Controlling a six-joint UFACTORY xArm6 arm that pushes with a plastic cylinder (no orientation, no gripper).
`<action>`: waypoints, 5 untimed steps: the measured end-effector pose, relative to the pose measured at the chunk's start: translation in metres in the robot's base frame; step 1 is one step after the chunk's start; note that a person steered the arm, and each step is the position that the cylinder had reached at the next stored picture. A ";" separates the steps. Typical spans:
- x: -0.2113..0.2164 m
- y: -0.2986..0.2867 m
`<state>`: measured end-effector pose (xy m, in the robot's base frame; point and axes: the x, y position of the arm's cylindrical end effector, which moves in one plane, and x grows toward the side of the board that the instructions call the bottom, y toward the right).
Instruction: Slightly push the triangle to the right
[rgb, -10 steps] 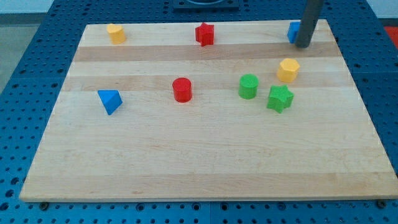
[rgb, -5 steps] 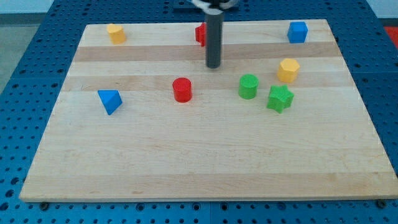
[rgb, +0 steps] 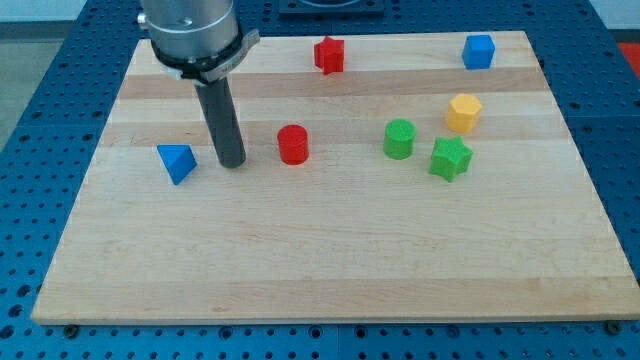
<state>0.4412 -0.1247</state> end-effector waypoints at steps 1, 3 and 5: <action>0.015 -0.015; 0.015 -0.083; 0.004 -0.107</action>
<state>0.4447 -0.2320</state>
